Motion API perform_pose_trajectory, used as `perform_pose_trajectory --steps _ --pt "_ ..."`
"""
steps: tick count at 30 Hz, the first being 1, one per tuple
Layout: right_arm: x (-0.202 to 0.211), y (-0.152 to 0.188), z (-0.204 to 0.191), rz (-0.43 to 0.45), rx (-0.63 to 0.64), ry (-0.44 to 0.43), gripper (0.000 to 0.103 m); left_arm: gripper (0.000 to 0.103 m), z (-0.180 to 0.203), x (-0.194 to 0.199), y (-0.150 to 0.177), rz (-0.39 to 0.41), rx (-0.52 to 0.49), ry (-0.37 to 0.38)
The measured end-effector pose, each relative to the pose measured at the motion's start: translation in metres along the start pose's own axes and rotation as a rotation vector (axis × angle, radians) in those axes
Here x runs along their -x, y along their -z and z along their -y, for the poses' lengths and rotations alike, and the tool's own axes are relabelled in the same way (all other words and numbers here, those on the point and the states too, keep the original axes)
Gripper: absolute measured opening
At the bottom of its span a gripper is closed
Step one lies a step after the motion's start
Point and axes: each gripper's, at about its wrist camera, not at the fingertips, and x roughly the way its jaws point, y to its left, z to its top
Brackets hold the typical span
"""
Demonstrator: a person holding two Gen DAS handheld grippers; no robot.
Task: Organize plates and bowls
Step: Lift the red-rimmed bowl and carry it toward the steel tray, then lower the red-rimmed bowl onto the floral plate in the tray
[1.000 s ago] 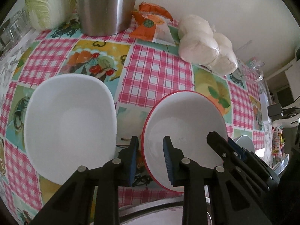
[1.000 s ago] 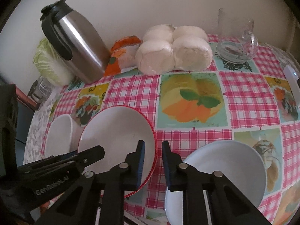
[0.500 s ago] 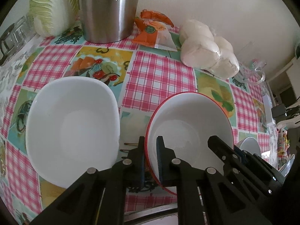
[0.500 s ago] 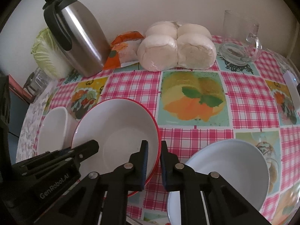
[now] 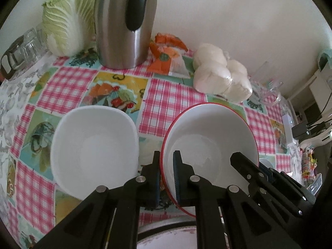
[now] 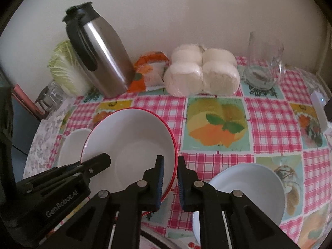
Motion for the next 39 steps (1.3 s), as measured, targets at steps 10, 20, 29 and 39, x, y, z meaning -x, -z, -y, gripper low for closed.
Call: perform_pose_trajectory --steps 10,20,29,39 --pt "0.04 0.007 -0.015 0.032 0.024 0.005 0.014 0.011 -0.004 0.039 0.018 0.047 0.016 0.024" --pt "0.074 0.034 -0.021 0.037 0.025 0.011 0.014 0.011 -0.001 0.068 0.05 0.072 0.01 0.038" --pt "0.078 0.062 -0.023 -0.001 0.026 0.017 0.014 0.011 -0.009 0.069 0.076 0.036 0.024 0.05" --pt "0.076 0.085 -0.03 -0.043 0.03 -0.004 0.014 0.011 -0.02 0.073 0.098 0.01 0.023 0.05"
